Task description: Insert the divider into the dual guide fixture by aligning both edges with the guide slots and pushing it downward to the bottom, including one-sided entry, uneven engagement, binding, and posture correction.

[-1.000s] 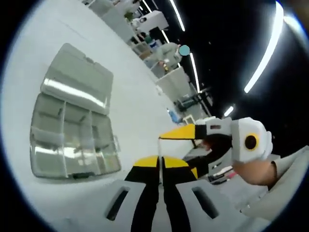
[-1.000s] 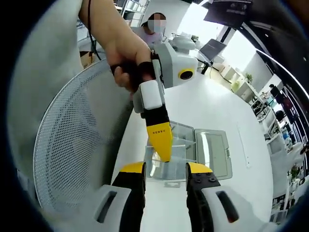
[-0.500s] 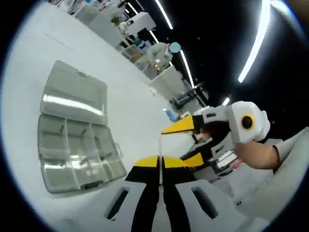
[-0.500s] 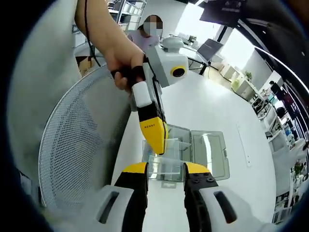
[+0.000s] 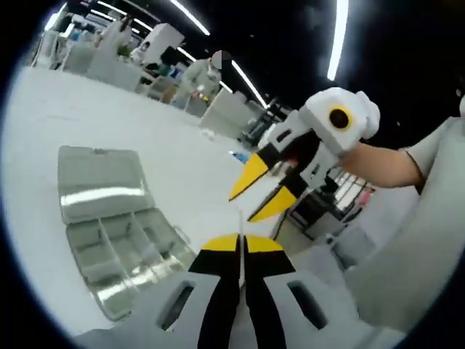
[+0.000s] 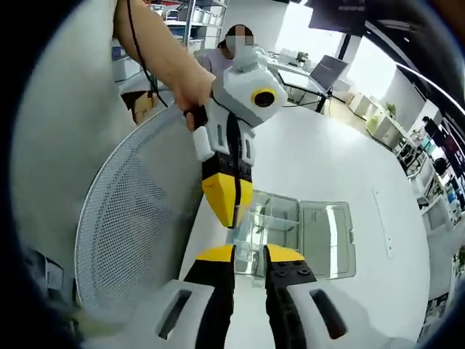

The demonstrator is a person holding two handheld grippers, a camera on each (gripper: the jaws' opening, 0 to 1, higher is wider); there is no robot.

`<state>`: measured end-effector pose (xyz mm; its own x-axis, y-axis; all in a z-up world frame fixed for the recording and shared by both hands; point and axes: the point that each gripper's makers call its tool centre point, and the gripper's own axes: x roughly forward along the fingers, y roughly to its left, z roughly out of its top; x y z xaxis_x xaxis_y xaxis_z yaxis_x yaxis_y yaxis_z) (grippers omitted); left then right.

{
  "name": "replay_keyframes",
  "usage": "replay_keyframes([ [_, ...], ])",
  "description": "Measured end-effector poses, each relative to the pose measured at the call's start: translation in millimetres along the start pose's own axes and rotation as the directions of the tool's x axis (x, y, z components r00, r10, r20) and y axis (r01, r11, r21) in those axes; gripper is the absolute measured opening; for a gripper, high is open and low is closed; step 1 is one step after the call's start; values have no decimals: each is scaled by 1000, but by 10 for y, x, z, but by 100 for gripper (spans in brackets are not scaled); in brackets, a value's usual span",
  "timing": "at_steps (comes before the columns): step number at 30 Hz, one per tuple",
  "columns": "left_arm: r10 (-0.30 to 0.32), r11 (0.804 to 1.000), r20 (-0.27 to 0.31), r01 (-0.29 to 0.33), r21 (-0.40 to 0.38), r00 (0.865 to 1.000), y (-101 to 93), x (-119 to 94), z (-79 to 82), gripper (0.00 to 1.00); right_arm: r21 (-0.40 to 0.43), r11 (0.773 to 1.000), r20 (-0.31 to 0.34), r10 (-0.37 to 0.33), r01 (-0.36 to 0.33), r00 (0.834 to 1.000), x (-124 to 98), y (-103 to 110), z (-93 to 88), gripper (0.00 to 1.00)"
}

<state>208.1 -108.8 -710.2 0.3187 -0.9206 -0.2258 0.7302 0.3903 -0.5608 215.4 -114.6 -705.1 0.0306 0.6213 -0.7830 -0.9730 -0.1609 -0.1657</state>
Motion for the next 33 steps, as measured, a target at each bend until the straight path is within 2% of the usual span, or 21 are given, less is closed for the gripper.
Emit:
replay_keyframes([
  [4,3,998,-9,-2,64,1000,3,7,16,0,15,999,8,49,-49,999,6,34,49,3],
  [6,0,995,-22,2,97,1000,-4,15,8,0,8,999,-2,53,-53,999,24,37,49,3],
  [10,5,983,-44,3,182,999,-17,19,-1,0,6,996,-11,84,-84,996,44,78,48,1],
  [14,4,972,-54,9,236,999,-33,16,0,0,6,994,-19,107,-107,994,51,102,50,0],
  [20,8,932,-70,18,362,998,-52,12,-11,0,12,989,-28,151,-151,988,69,145,64,0],
  [30,19,881,-77,20,473,997,-81,-16,-53,0,10,981,-54,194,-193,980,102,198,71,0],
  [33,24,859,-95,28,512,995,-76,-15,-81,0,18,978,-69,210,-209,975,117,228,63,0],
])
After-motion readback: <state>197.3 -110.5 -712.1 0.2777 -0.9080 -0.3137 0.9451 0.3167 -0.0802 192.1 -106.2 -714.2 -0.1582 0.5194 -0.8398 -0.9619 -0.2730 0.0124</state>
